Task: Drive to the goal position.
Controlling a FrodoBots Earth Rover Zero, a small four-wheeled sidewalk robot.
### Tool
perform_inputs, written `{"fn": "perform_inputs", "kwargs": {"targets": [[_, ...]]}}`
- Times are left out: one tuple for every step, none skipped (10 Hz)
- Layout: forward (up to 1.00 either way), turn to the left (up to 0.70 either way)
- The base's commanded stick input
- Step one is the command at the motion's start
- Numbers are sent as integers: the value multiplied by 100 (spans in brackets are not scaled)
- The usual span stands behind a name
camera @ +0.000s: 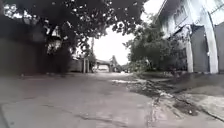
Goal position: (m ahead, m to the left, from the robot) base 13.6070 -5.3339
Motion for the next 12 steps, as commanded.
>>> {"fn": "perform_inputs", "kwargs": {"targets": [[100,-40],[100,-40],[100,-40],[100,-20],[100,0],[100,0],[100,-2],[100,-17],[100,-40],[100,-26],[100,-10],[100,0]]}}
